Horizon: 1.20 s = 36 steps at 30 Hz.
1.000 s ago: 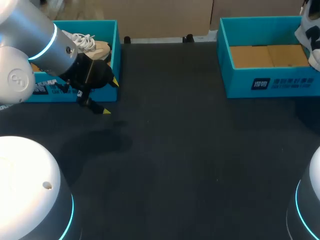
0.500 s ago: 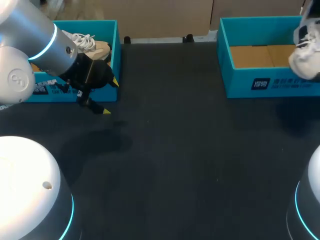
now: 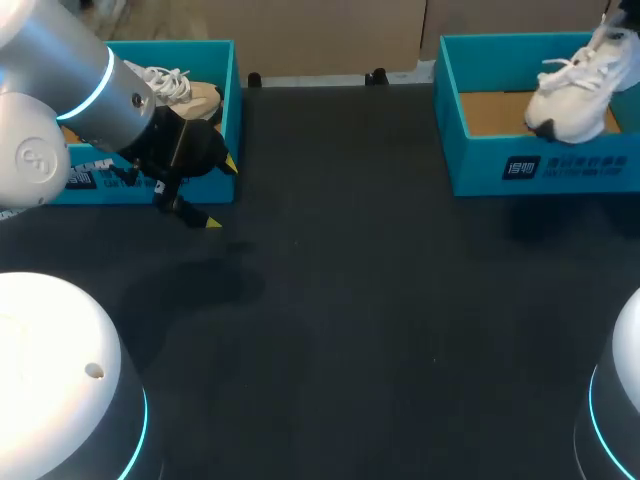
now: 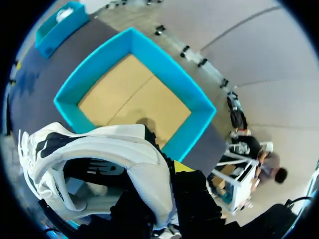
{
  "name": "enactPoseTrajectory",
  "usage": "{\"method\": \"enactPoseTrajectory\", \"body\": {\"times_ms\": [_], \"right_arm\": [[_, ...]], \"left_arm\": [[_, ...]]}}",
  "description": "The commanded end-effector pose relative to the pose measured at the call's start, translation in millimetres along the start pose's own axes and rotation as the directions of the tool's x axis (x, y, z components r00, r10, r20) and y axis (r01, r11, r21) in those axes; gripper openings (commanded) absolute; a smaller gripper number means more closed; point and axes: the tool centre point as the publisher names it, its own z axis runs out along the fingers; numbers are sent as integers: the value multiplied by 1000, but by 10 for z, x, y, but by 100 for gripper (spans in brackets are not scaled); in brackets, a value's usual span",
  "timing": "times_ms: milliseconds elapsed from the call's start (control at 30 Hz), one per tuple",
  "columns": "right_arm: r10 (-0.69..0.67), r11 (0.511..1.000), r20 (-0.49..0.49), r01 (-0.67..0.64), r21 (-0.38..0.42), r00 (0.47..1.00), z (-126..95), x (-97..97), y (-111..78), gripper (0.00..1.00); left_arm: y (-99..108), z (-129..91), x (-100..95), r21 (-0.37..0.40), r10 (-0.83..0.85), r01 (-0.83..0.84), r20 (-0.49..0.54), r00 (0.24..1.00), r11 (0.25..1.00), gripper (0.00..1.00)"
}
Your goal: Take the shoe out of the shoebox, open the shoe tongue, remove and reinsert the insole, then place the shoe into the shoebox
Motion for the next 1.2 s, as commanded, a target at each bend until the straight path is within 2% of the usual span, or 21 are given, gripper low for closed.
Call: {"method": "enactPoseTrajectory", "body": {"times_ms": [33,267,367,533,1200], "right_arm": [[326,945,16,-326,17,945,-8,43,-93,0],[516,853,48,-518,69,855,7,84,-221,0],[565,817,70,-569,93,822,-10,95,-274,0],[621,776,68,-625,88,781,4,122,-320,0],[618,781,63,-621,73,784,17,121,-317,0]], "left_arm": [[-2,-2,5,-2,0,0,0,1000,1000,100],[-2,-2,5,-2,0,0,0,1000,1000,100],[-2,-2,5,-2,0,0,0,1000,1000,100],[-2,-2,5,-2,0,0,0,1000,1000,100],[-2,-2,5,-2,0,0,0,1000,1000,100]]}}
